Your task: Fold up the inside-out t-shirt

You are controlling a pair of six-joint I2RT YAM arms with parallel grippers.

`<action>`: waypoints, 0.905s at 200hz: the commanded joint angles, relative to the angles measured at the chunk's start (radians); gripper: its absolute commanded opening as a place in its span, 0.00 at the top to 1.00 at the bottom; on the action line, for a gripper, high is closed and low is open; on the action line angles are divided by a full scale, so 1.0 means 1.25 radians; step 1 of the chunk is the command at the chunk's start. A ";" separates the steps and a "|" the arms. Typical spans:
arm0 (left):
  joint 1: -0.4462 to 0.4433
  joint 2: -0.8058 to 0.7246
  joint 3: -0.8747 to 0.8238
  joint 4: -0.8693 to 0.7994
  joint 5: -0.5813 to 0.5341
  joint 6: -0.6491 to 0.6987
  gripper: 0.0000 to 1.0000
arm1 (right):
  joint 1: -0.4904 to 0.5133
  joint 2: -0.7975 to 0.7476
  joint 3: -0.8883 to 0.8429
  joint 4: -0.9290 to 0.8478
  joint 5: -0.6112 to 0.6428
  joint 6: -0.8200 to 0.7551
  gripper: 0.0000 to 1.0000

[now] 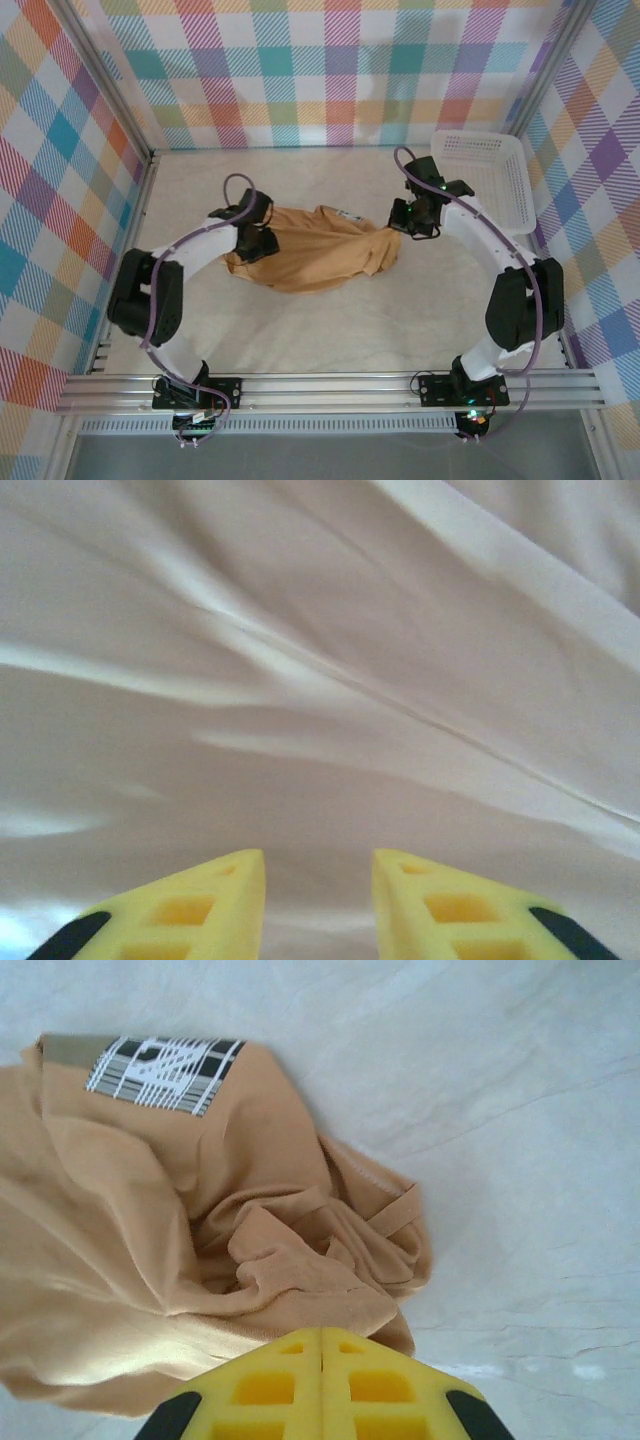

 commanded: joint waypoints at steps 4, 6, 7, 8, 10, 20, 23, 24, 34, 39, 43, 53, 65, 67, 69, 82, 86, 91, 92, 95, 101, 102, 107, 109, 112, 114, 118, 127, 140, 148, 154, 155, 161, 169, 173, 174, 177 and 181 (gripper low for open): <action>0.079 -0.048 -0.080 -0.055 -0.047 0.015 0.66 | -0.019 -0.036 0.022 -0.017 0.035 -0.021 1.00; 0.085 -0.050 -0.086 -0.053 -0.047 0.014 0.66 | -0.019 -0.035 0.023 -0.017 0.034 -0.021 1.00; 0.088 -0.051 -0.089 -0.052 -0.048 0.015 0.66 | -0.020 -0.035 0.022 -0.018 0.033 -0.021 1.00; 0.091 -0.053 -0.092 -0.052 -0.048 0.015 0.66 | -0.020 -0.035 0.023 -0.017 0.032 -0.022 1.00; 0.097 -0.056 -0.097 -0.050 -0.048 0.014 0.66 | -0.021 -0.035 0.023 -0.017 0.030 -0.022 1.00; 0.123 -0.069 -0.117 -0.047 -0.058 0.015 0.66 | -0.022 -0.034 0.022 -0.017 0.024 -0.023 1.00; 0.130 -0.071 -0.122 -0.046 -0.061 0.016 0.66 | -0.022 -0.032 0.022 -0.017 0.021 -0.023 1.00; 0.132 -0.072 -0.124 -0.046 -0.062 0.016 0.66 | -0.021 -0.032 0.022 -0.017 0.021 -0.023 1.00; 0.150 -0.077 -0.136 -0.040 -0.069 0.015 0.66 | -0.022 -0.031 0.022 -0.017 0.012 -0.023 1.00; 0.161 -0.078 -0.141 -0.033 -0.067 0.015 0.66 | -0.022 -0.030 0.022 -0.017 0.010 -0.024 1.00; 0.167 -0.079 -0.144 -0.025 -0.064 0.014 0.66 | -0.022 -0.030 0.022 -0.017 0.007 -0.024 1.00; 0.175 -0.075 -0.148 -0.005 -0.052 0.013 0.66 | -0.023 -0.030 0.023 -0.017 0.003 -0.026 1.00; 0.175 -0.068 -0.148 0.026 -0.027 0.013 0.66 | -0.023 -0.029 0.026 -0.017 -0.005 -0.028 1.00; 0.176 -0.067 -0.147 0.031 -0.022 0.013 0.66 | -0.023 -0.029 0.027 -0.017 -0.005 -0.028 1.00; 0.175 -0.066 -0.148 0.037 -0.015 0.012 0.66 | -0.023 -0.029 0.027 -0.017 -0.006 -0.028 1.00; 0.175 -0.062 -0.148 0.073 0.027 0.004 0.66 | -0.023 -0.027 0.029 -0.019 -0.011 -0.030 1.00; 0.175 -0.061 -0.148 0.081 0.037 0.001 0.66 | -0.023 -0.027 0.030 -0.019 -0.012 -0.031 1.00; 0.176 -0.060 -0.146 0.092 0.049 -0.003 0.66 | -0.023 -0.027 0.030 -0.019 -0.014 -0.031 1.00; 0.176 -0.060 -0.146 0.094 0.052 -0.004 0.66 | -0.023 -0.026 0.030 -0.019 -0.015 -0.031 1.00; 0.175 -0.060 -0.147 0.099 0.059 -0.004 0.66 | -0.024 -0.026 0.030 -0.019 -0.017 -0.031 1.00; 0.175 -0.060 -0.147 0.110 0.073 -0.009 0.66 | -0.024 -0.026 0.030 -0.019 -0.020 -0.032 1.00; 0.175 -0.060 -0.146 0.112 0.076 -0.009 0.66 | -0.023 -0.025 0.030 -0.019 -0.021 -0.032 1.00; 0.175 -0.060 -0.146 0.120 0.086 -0.011 0.66 | -0.023 -0.024 0.030 -0.019 -0.024 -0.032 1.00; 0.175 -0.060 -0.145 0.123 0.090 -0.011 0.66 | -0.023 -0.025 0.031 -0.019 -0.026 -0.032 1.00; 0.175 -0.059 -0.145 0.126 0.095 -0.012 0.66 | -0.023 -0.023 0.031 -0.020 -0.028 -0.032 1.00; 0.176 -0.058 -0.144 0.127 0.097 -0.013 0.66 | -0.023 -0.023 0.032 -0.021 -0.029 -0.032 1.00; 0.176 -0.056 -0.142 0.129 0.100 -0.014 0.66 | -0.023 -0.021 0.032 -0.021 -0.030 -0.032 1.00; 0.175 -0.049 -0.134 0.127 0.101 -0.012 0.66 | -0.023 -0.020 0.034 -0.021 -0.037 -0.032 1.00; 0.176 -0.036 -0.120 0.121 0.097 -0.006 0.66 | -0.024 -0.018 0.037 -0.022 -0.044 -0.031 1.00; 0.175 -0.027 -0.112 0.117 0.092 -0.002 0.66 | -0.024 -0.018 0.041 -0.023 -0.045 -0.032 1.00; 0.176 -0.021 -0.107 0.115 0.088 0.000 0.66 | -0.024 -0.018 0.042 -0.024 -0.047 -0.032 1.00; 0.176 -0.020 -0.106 0.115 0.087 0.001 0.66 | -0.023 -0.018 0.042 -0.024 -0.047 -0.032 1.00; 0.176 -0.014 -0.101 0.112 0.082 0.002 0.66 | -0.024 -0.018 0.043 -0.025 -0.048 -0.032 1.00; 0.178 -0.007 -0.097 0.111 0.079 0.004 0.66 | -0.024 -0.019 0.044 -0.026 -0.049 -0.033 1.00; 0.178 -0.004 -0.093 0.110 0.078 0.004 0.66 | -0.024 -0.019 0.046 -0.027 -0.049 -0.034 1.00; 0.179 -0.004 -0.093 0.110 0.078 0.005 0.66 | -0.024 -0.019 0.046 -0.027 -0.049 -0.034 1.00; 0.180 -0.002 -0.092 0.108 0.079 0.005 0.66 | -0.023 -0.021 0.046 -0.027 -0.049 -0.034 1.00; 0.181 -0.001 -0.090 0.107 0.079 0.007 0.67 | -0.024 -0.020 0.046 -0.028 -0.049 -0.035 1.00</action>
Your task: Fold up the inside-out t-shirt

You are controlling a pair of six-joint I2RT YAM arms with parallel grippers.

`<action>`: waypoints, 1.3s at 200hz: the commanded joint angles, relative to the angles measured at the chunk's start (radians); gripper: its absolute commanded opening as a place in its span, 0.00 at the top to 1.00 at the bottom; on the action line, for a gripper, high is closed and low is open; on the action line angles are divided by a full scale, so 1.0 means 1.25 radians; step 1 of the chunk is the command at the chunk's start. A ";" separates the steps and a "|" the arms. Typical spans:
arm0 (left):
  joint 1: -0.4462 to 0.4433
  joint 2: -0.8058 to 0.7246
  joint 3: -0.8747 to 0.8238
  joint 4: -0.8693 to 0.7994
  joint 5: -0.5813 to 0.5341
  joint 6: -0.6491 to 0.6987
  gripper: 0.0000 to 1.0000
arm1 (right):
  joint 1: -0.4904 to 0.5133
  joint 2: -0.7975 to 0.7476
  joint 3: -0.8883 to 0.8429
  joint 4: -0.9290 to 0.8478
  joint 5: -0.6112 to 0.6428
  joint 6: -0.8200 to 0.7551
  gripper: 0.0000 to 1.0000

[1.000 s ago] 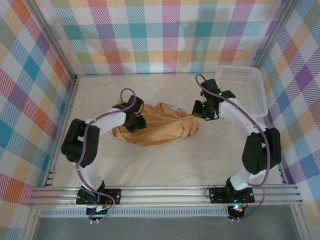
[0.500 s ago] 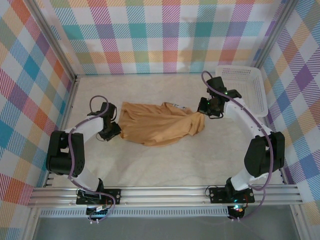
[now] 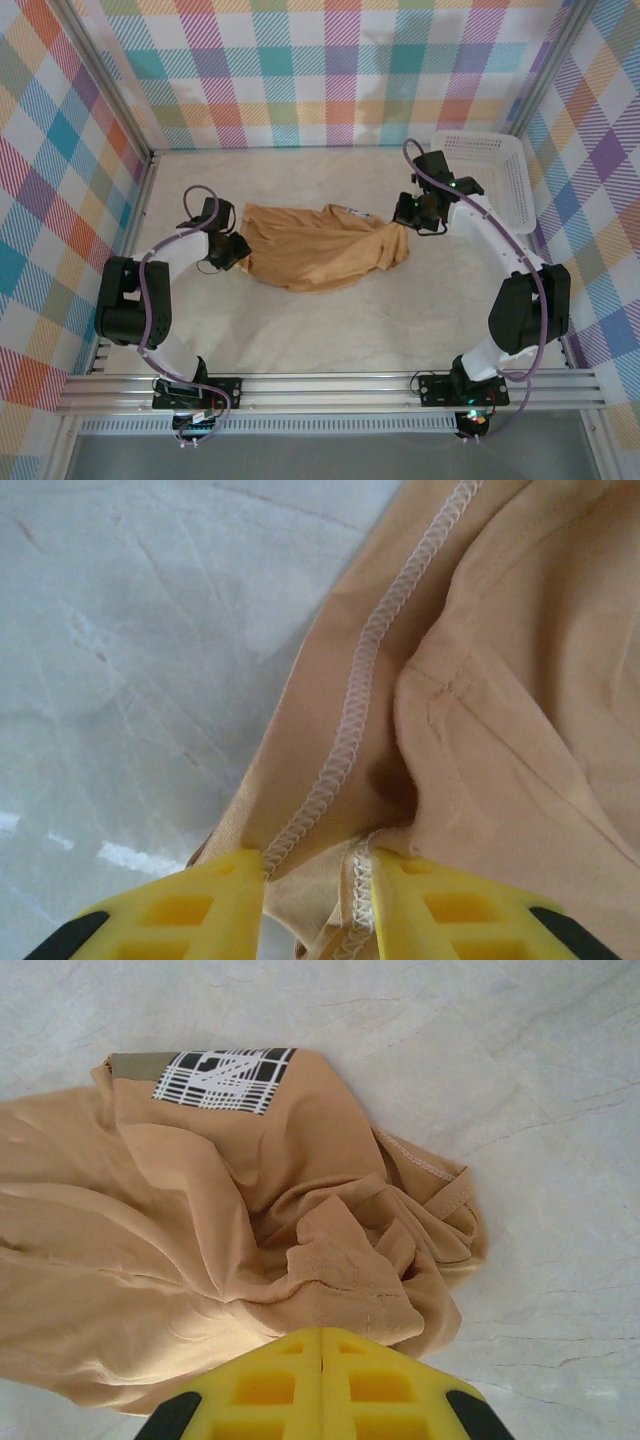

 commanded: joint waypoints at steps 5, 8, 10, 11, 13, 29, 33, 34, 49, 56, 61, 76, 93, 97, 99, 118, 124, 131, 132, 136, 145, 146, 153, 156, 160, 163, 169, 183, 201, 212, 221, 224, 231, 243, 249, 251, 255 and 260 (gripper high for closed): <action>0.011 0.021 0.031 -0.009 0.002 0.012 0.68 | -0.003 -0.003 0.025 -0.021 -0.015 -0.021 1.00; 0.011 0.020 0.033 -0.012 0.001 0.013 0.69 | -0.003 -0.003 0.025 -0.021 -0.015 -0.021 1.00; 0.012 0.019 0.033 -0.015 0.000 0.014 0.69 | -0.002 -0.003 0.024 -0.021 -0.015 -0.021 1.00; 0.012 0.018 0.033 -0.016 0.000 0.014 0.70 | -0.002 -0.003 0.023 -0.021 -0.015 -0.022 1.00; 0.012 0.018 0.035 -0.018 -0.002 0.015 0.71 | -0.003 -0.004 0.024 -0.021 -0.014 -0.022 1.00; 0.014 0.003 0.045 -0.058 -0.027 0.021 0.84 | -0.003 -0.006 0.021 -0.023 -0.011 -0.023 1.00; 0.015 -0.002 0.048 -0.071 -0.037 0.023 0.87 | -0.003 -0.006 0.021 -0.024 -0.010 -0.023 1.00; 0.015 -0.003 0.048 -0.074 -0.041 0.023 0.87 | -0.003 -0.006 0.021 -0.024 -0.010 -0.023 1.00; 0.017 -0.026 0.056 -0.106 -0.072 0.029 0.87 | -0.003 -0.006 0.020 -0.024 -0.011 -0.025 1.00; 0.017 -0.039 0.055 -0.111 -0.078 0.031 0.83 | -0.003 -0.005 0.021 -0.024 -0.012 -0.025 1.00; 0.018 -0.047 0.055 -0.113 -0.081 0.031 0.80 | -0.003 -0.005 0.021 -0.023 -0.012 -0.025 1.00; 0.018 -0.059 0.054 -0.100 -0.068 0.032 0.68 | -0.003 -0.003 0.023 -0.023 -0.015 -0.023 1.00; 0.018 -0.051 0.057 -0.071 -0.036 0.034 0.53 | -0.003 -0.001 0.027 -0.023 -0.021 -0.023 1.00; 0.018 -0.046 0.059 -0.066 -0.028 0.034 0.52 | -0.003 0.000 0.027 -0.023 -0.022 -0.021 1.00; 0.018 -0.043 0.060 -0.063 -0.023 0.034 0.51 | -0.003 0.000 0.027 -0.023 -0.022 -0.022 1.00; 0.019 -0.008 0.078 -0.045 0.000 0.039 0.48 | -0.003 -0.002 0.030 -0.026 -0.024 -0.023 1.00; 0.020 0.005 0.084 -0.042 0.002 0.039 0.48 | -0.003 -0.003 0.030 -0.026 -0.024 -0.024 1.00; 0.019 0.019 0.090 -0.038 0.006 0.039 0.48 | -0.004 -0.004 0.029 -0.028 -0.022 -0.025 1.00; 0.019 0.021 0.091 -0.037 0.007 0.039 0.48 | -0.003 -0.005 0.028 -0.028 -0.022 -0.025 1.00; 0.020 0.030 0.094 -0.033 0.009 0.040 0.48 | -0.003 -0.005 0.028 -0.029 -0.020 -0.026 1.00; 0.019 0.048 0.104 -0.028 0.016 0.039 0.49 | -0.003 -0.007 0.028 -0.030 -0.018 -0.027 1.00; 0.019 0.050 0.105 -0.027 0.017 0.040 0.50 | -0.003 -0.007 0.028 -0.031 -0.018 -0.027 1.00; 0.020 0.062 0.112 -0.022 0.023 0.040 0.52 | -0.004 -0.009 0.028 -0.032 -0.017 -0.027 1.00; 0.020 0.067 0.114 -0.020 0.026 0.039 0.53 | -0.003 -0.009 0.028 -0.032 -0.016 -0.029 1.00; 0.020 0.073 0.118 -0.016 0.030 0.037 0.54 | -0.003 -0.010 0.029 -0.032 -0.017 -0.028 1.00; 0.019 0.076 0.120 -0.013 0.032 0.036 0.55 | -0.004 -0.010 0.028 -0.033 -0.017 -0.028 1.00; 0.019 0.084 0.124 -0.009 0.037 0.034 0.57 | -0.003 -0.010 0.029 -0.034 -0.017 -0.028 1.00; 0.020 0.097 0.133 -0.002 0.043 0.032 0.61 | -0.003 -0.010 0.029 -0.035 -0.018 -0.028 1.00; 0.020 0.110 0.142 -0.001 0.040 0.032 0.69 | -0.003 -0.011 0.032 -0.035 -0.023 -0.027 1.00; 0.020 0.113 0.147 -0.007 0.036 0.033 0.78 | -0.003 -0.011 0.032 -0.035 -0.024 -0.026 1.00; 0.020 0.112 0.152 -0.015 0.028 0.036 0.84 | -0.003 -0.012 0.034 -0.035 -0.025 -0.027 1.00; 0.020 0.110 0.154 -0.019 0.024 0.037 0.86 | -0.003 -0.011 0.034 -0.035 -0.025 -0.027 1.00; 0.019 0.105 0.160 -0.030 0.015 0.040 0.88 | -0.003 -0.011 0.035 -0.035 -0.024 -0.027 1.00; 0.020 0.097 0.177 -0.060 -0.002 0.048 0.91 | -0.003 -0.008 0.039 -0.036 -0.024 -0.028 1.00; 0.019 0.092 0.188 -0.078 -0.013 0.054 0.92 | -0.003 -0.007 0.041 -0.037 -0.024 -0.028 1.00; 0.020 0.091 0.193 -0.085 -0.016 0.057 0.93 | -0.003 -0.006 0.041 -0.037 -0.024 -0.028 1.00; 0.020 0.086 0.201 -0.099 -0.024 0.061 0.96 | -0.003 -0.005 0.043 -0.038 -0.024 -0.028 1.00; 0.020 0.082 0.213 -0.115 -0.033 0.067 0.98 | -0.003 -0.004 0.047 -0.039 -0.023 -0.028 1.00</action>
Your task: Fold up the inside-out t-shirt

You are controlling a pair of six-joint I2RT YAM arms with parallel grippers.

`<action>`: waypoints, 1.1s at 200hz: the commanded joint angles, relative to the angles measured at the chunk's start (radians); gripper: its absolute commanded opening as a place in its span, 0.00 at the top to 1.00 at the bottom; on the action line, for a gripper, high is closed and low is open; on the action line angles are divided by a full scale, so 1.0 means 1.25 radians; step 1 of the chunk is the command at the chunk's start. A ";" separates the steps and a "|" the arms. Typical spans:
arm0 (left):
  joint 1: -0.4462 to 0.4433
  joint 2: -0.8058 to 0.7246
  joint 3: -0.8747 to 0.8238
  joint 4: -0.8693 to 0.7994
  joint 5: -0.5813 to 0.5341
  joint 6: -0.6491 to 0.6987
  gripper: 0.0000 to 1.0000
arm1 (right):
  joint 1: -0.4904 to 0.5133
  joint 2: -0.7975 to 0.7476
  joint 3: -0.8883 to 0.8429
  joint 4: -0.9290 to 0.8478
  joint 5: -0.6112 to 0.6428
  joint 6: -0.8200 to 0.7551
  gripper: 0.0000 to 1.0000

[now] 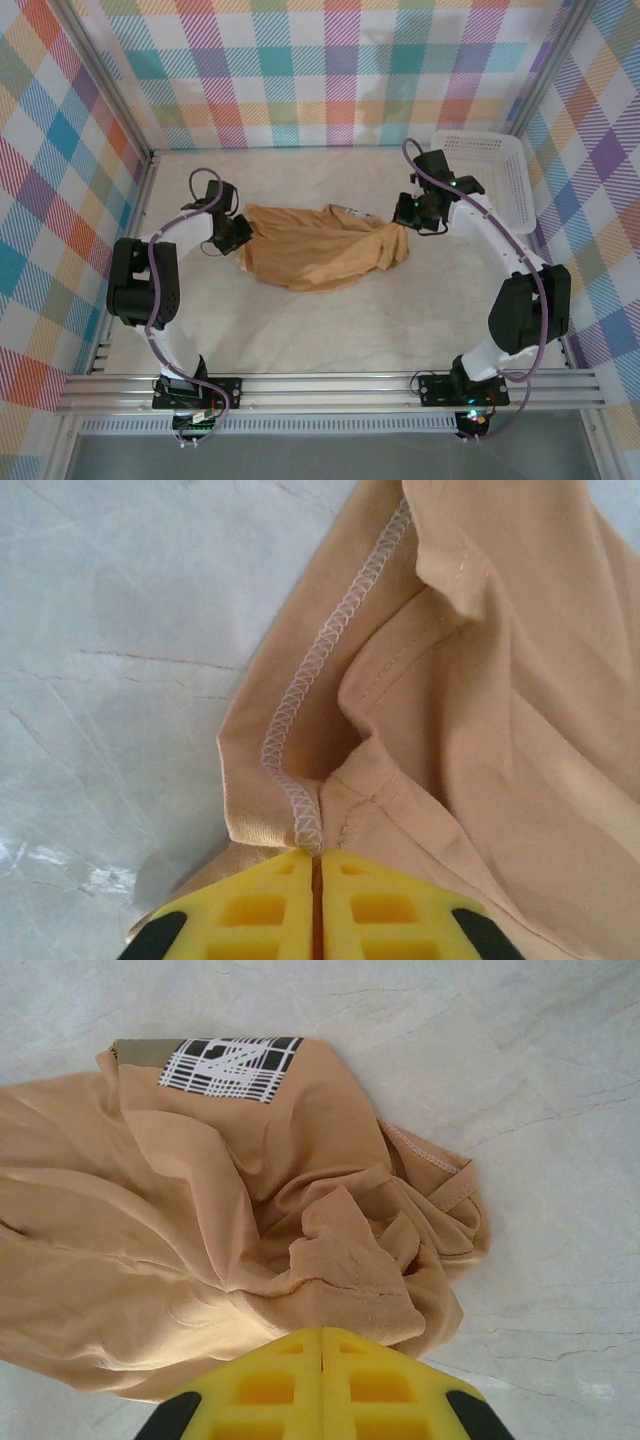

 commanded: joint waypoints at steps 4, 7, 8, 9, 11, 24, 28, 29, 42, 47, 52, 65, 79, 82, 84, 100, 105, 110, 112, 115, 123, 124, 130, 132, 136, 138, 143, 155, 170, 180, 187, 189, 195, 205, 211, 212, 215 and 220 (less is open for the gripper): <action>0.010 -0.031 0.064 -0.092 -0.054 0.034 0.99 | -0.003 -0.003 0.040 -0.021 -0.013 -0.012 1.00; 0.009 -0.034 0.071 -0.102 -0.059 0.036 0.99 | -0.004 -0.003 0.042 -0.023 -0.012 -0.012 1.00; 0.010 -0.037 0.073 -0.106 -0.061 0.038 1.00 | -0.004 -0.003 0.043 -0.023 -0.011 -0.013 1.00; 0.009 -0.038 0.076 -0.109 -0.063 0.040 1.00 | -0.003 -0.003 0.044 -0.024 -0.011 -0.013 1.00; 0.010 -0.041 0.080 -0.116 -0.066 0.041 1.00 | -0.003 -0.003 0.047 -0.025 -0.011 -0.012 1.00; 0.010 -0.061 0.113 -0.157 -0.084 0.056 1.00 | -0.003 -0.004 0.066 -0.033 -0.005 -0.017 1.00; 0.009 -0.069 0.123 -0.170 -0.089 0.060 1.00 | -0.003 -0.005 0.074 -0.037 -0.003 -0.018 1.00; 0.010 -0.070 0.126 -0.173 -0.090 0.061 1.00 | -0.003 -0.005 0.075 -0.037 -0.003 -0.018 1.00; 0.009 -0.095 0.164 -0.212 -0.101 0.073 1.00 | -0.003 -0.006 0.106 -0.052 0.006 -0.026 1.00; 0.010 -0.106 0.181 -0.229 -0.107 0.075 1.00 | -0.003 -0.006 0.122 -0.061 0.009 -0.028 1.00; 0.009 -0.118 0.198 -0.244 -0.112 0.078 1.00 | -0.003 -0.006 0.145 -0.071 0.011 -0.031 1.00; 0.010 -0.155 0.252 -0.285 -0.132 0.082 1.00 | -0.004 -0.010 0.200 -0.094 0.009 -0.039 1.00; 0.010 -0.198 0.322 -0.326 -0.154 0.087 1.00 | -0.003 -0.019 0.286 -0.130 0.013 -0.046 1.00; 0.009 -0.208 0.339 -0.333 -0.158 0.088 1.00 | -0.003 -0.022 0.303 -0.136 0.011 -0.048 1.00; 0.010 -0.214 0.349 -0.338 -0.160 0.089 1.00 | -0.003 -0.025 0.317 -0.140 0.010 -0.049 1.00; 0.011 -0.266 0.430 -0.368 -0.179 0.093 1.00 | -0.003 -0.051 0.412 -0.166 -0.003 -0.057 1.00; 0.011 -0.284 0.454 -0.374 -0.186 0.095 1.00 | -0.003 -0.062 0.435 -0.172 -0.009 -0.058 1.00; 0.011 -0.300 0.476 -0.381 -0.191 0.098 1.00 | -0.003 -0.073 0.461 -0.177 -0.017 -0.058 1.00; 0.011 -0.308 0.485 -0.382 -0.192 0.098 1.00 | -0.004 -0.078 0.470 -0.178 -0.021 -0.058 1.00; 0.011 -0.318 0.497 -0.386 -0.196 0.099 1.00 | -0.003 -0.084 0.482 -0.180 -0.028 -0.058 1.00; 0.011 -0.346 0.525 -0.393 -0.205 0.103 1.00 | -0.004 -0.105 0.512 -0.182 -0.045 -0.056 1.00; 0.011 -0.350 0.529 -0.393 -0.207 0.104 1.00 | -0.003 -0.107 0.517 -0.183 -0.046 -0.056 1.00; 0.011 -0.373 0.546 -0.395 -0.214 0.109 1.00 | -0.003 -0.122 0.539 -0.188 -0.058 -0.052 1.00; 0.011 -0.380 0.552 -0.397 -0.217 0.111 1.00 | -0.003 -0.127 0.546 -0.190 -0.062 -0.052 1.00; 0.011 -0.393 0.561 -0.399 -0.222 0.114 1.00 | -0.003 -0.135 0.562 -0.195 -0.071 -0.049 1.00; 0.011 -0.402 0.568 -0.400 -0.224 0.115 1.00 | -0.003 -0.140 0.569 -0.196 -0.076 -0.048 1.00; 0.012 -0.418 0.583 -0.404 -0.234 0.119 1.00 | -0.003 -0.150 0.585 -0.200 -0.088 -0.044 1.00; 0.011 -0.453 0.617 -0.414 -0.247 0.126 1.00 | -0.003 -0.177 0.619 -0.209 -0.110 -0.034 1.00; 0.011 -0.488 0.652 -0.422 -0.246 0.134 1.00 | -0.003 -0.208 0.640 -0.206 -0.135 -0.022 1.00; 0.012 -0.503 0.670 -0.427 -0.238 0.135 1.00 | -0.003 -0.221 0.648 -0.201 -0.150 -0.016 1.00; 0.011 -0.511 0.676 -0.427 -0.228 0.136 1.00 | -0.003 -0.227 0.652 -0.199 -0.164 -0.013 1.00; 0.011 -0.513 0.677 -0.427 -0.225 0.136 1.00 | -0.003 -0.228 0.654 -0.198 -0.167 -0.012 1.00; 0.011 -0.519 0.678 -0.425 -0.210 0.136 1.00 | -0.003 -0.228 0.661 -0.198 -0.178 -0.008 1.00; 0.011 -0.519 0.673 -0.420 -0.184 0.137 1.00 | -0.003 -0.224 0.667 -0.199 -0.196 -0.003 1.00; 0.011 -0.517 0.666 -0.418 -0.165 0.137 1.00 | -0.003 -0.220 0.671 -0.199 -0.200 -0.001 1.00; 0.011 -0.515 0.664 -0.418 -0.162 0.136 1.00 | -0.003 -0.218 0.671 -0.199 -0.200 -0.001 1.00; 0.010 -0.511 0.658 -0.416 -0.152 0.136 1.00 | -0.003 -0.215 0.670 -0.200 -0.199 -0.002 1.00; 0.011 -0.504 0.646 -0.413 -0.136 0.137 1.00 | -0.003 -0.208 0.664 -0.198 -0.194 -0.004 1.00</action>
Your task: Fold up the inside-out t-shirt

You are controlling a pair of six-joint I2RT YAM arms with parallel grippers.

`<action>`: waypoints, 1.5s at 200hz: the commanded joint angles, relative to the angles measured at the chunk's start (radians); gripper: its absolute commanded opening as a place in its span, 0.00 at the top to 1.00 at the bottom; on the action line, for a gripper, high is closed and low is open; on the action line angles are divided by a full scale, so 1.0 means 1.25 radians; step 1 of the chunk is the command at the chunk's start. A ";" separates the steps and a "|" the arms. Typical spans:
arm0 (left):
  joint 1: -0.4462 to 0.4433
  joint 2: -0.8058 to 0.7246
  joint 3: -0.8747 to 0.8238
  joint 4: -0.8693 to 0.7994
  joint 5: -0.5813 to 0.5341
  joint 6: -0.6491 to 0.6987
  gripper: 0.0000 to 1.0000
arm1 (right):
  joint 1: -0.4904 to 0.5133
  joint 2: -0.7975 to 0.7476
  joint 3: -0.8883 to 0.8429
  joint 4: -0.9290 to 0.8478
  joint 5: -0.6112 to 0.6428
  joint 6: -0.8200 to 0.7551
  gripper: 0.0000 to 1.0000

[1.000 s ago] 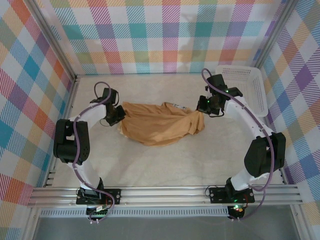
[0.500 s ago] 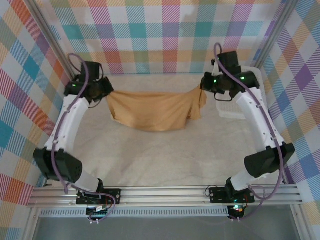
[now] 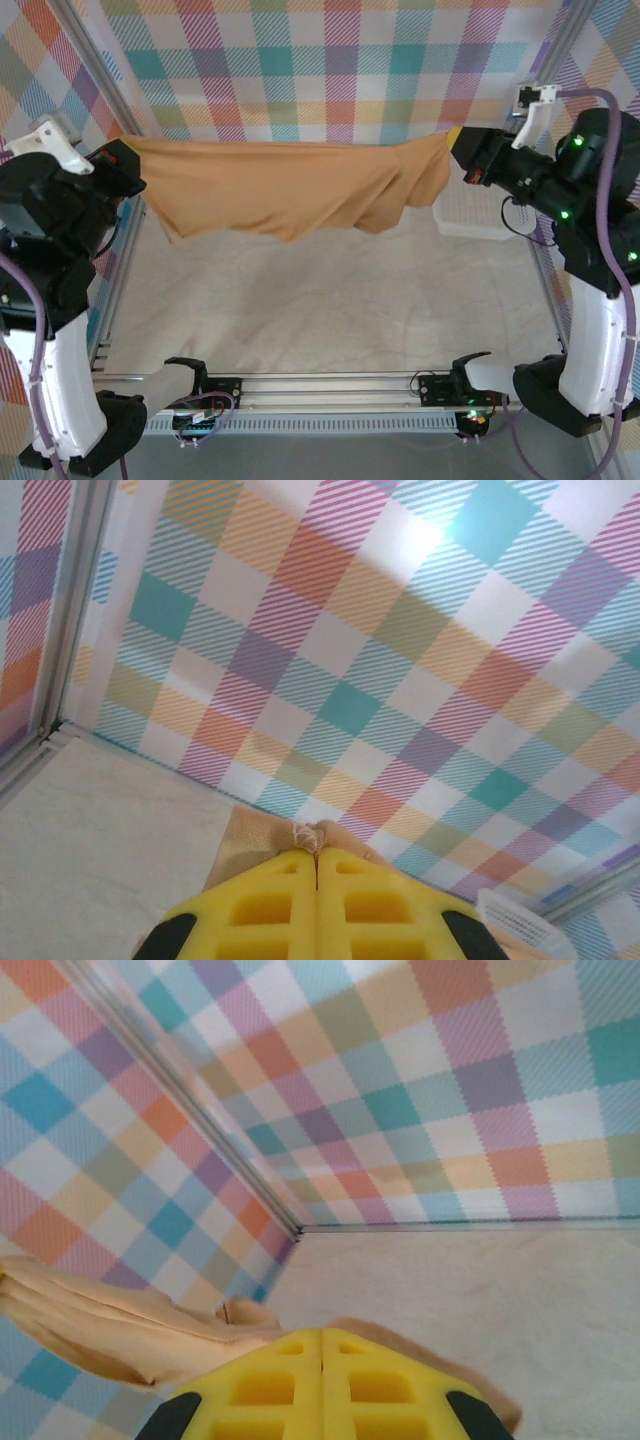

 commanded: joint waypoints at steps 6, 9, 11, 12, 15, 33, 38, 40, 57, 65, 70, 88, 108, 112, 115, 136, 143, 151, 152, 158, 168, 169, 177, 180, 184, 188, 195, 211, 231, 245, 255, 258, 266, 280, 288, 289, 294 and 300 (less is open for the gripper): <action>0.011 0.055 -0.050 -0.009 0.082 0.019 1.00 | -0.003 0.056 -0.013 -0.020 -0.020 0.009 1.00; 0.010 0.064 -0.062 -0.007 0.093 0.017 1.00 | -0.003 0.062 -0.016 -0.021 -0.012 0.005 1.00; 0.010 0.070 -0.070 -0.006 0.100 0.016 1.00 | -0.003 0.068 -0.020 -0.022 -0.006 0.004 1.00; 0.010 0.073 -0.074 -0.006 0.104 0.015 1.00 | -0.003 0.070 -0.022 -0.022 -0.003 0.003 1.00; 0.010 0.086 -0.085 -0.003 0.118 0.014 1.00 | -0.003 0.080 -0.028 -0.022 0.006 0.000 1.00; 0.010 0.174 -0.163 0.016 0.184 0.003 1.00 | -0.003 0.149 -0.070 -0.014 0.068 -0.026 1.00; 0.010 0.206 -0.182 0.023 0.189 0.003 1.00 | -0.003 0.172 -0.083 -0.007 0.086 -0.033 1.00; 0.010 0.218 -0.188 0.026 0.187 0.002 1.00 | -0.003 0.183 -0.088 -0.003 0.095 -0.036 1.00; 0.011 0.335 -0.215 0.043 0.123 0.000 1.00 | -0.006 0.289 -0.113 0.028 0.150 -0.062 1.00; 0.014 0.394 -0.204 0.045 0.099 0.001 0.93 | -0.009 0.350 -0.108 0.041 0.154 -0.073 1.00; 0.017 0.441 -0.188 0.039 0.092 0.004 0.78 | -0.012 0.390 -0.097 0.042 0.150 -0.076 1.00; 0.023 0.578 -0.104 -0.014 0.046 0.013 0.31 | -0.020 0.544 -0.014 0.004 0.145 -0.075 0.65; 0.023 0.619 -0.114 -0.035 0.018 0.022 0.27 | -0.020 0.656 0.046 -0.085 0.132 -0.066 0.54; 0.023 0.609 -0.139 -0.027 0.022 0.022 0.28 | -0.019 0.659 0.033 -0.089 0.126 -0.063 0.53; 0.023 0.599 -0.163 -0.017 0.025 0.020 0.29 | -0.019 0.656 0.014 -0.090 0.123 -0.061 0.52; 0.023 0.475 -0.383 0.074 0.057 -0.004 0.34 | -0.013 0.556 -0.232 0.006 0.098 -0.041 0.48; 0.022 0.433 -0.453 0.094 0.066 -0.015 0.35 | -0.012 0.510 -0.325 0.051 0.087 -0.031 0.48; 0.023 0.385 -0.527 0.116 0.077 -0.030 0.36 | -0.009 0.462 -0.419 0.088 0.074 -0.016 0.48; 0.023 0.379 -0.537 0.118 0.079 -0.032 0.36 | -0.009 0.457 -0.430 0.092 0.073 -0.016 0.47; 0.022 0.347 -0.586 0.132 0.086 -0.042 0.36 | -0.004 0.425 -0.492 0.112 0.061 -0.009 0.48; 0.022 0.300 -0.668 0.149 0.089 -0.055 0.37 | 0.010 0.380 -0.580 0.131 0.054 0.000 0.47; 0.022 0.296 -0.675 0.149 0.088 -0.057 0.37 | 0.012 0.375 -0.588 0.134 0.054 0.001 0.47; 0.022 0.268 -0.725 0.153 0.075 -0.071 0.37 | 0.029 0.342 -0.648 0.147 0.046 0.006 0.47; 0.023 0.259 -0.740 0.153 0.072 -0.076 0.37 | 0.035 0.331 -0.673 0.150 0.044 0.008 0.48; 0.022 0.249 -0.759 0.153 0.067 -0.082 0.36 | 0.044 0.319 -0.698 0.151 0.043 0.010 0.47; 0.022 0.242 -0.775 0.152 0.064 -0.087 0.36 | 0.054 0.305 -0.719 0.149 0.044 0.013 0.47; 0.023 0.230 -0.800 0.152 0.056 -0.097 0.36 | 0.068 0.285 -0.754 0.143 0.051 0.016 0.47; 0.023 0.222 -0.852 0.172 0.035 -0.118 0.35 | 0.090 0.246 -0.822 0.135 0.059 0.030 0.44; 0.023 0.249 -0.891 0.203 0.026 -0.135 0.36 | 0.112 0.210 -0.890 0.130 0.053 0.051 0.43; 0.023 0.284 -0.908 0.230 0.030 -0.140 0.38 | 0.130 0.196 -0.930 0.130 0.047 0.066 0.42; 0.023 0.313 -0.914 0.251 0.037 -0.140 0.39 | 0.144 0.191 -0.956 0.137 0.032 0.078 0.42; 0.023 0.322 -0.914 0.256 0.036 -0.140 0.40 | 0.148 0.192 -0.963 0.141 0.026 0.083 0.42; 0.023 0.344 -0.917 0.267 0.032 -0.140 0.41 | 0.160 0.192 -0.983 0.154 0.005 0.096 0.41; 0.023 0.382 -0.920 0.284 0.017 -0.140 0.47 | 0.176 0.197 -1.016 0.192 -0.034 0.125 0.39; 0.023 0.403 -0.919 0.295 0.013 -0.138 0.50 | 0.181 0.204 -1.036 0.229 -0.051 0.143 0.38; 0.023 0.405 -0.918 0.297 0.014 -0.138 0.50 | 0.182 0.204 -1.037 0.234 -0.052 0.146 0.38; 0.023 0.419 -0.917 0.303 0.012 -0.139 0.52 | 0.182 0.212 -1.049 0.260 -0.067 0.157 0.38; 0.023 0.433 -0.913 0.308 0.010 -0.138 0.55 | 0.182 0.224 -1.057 0.289 -0.078 0.169 0.38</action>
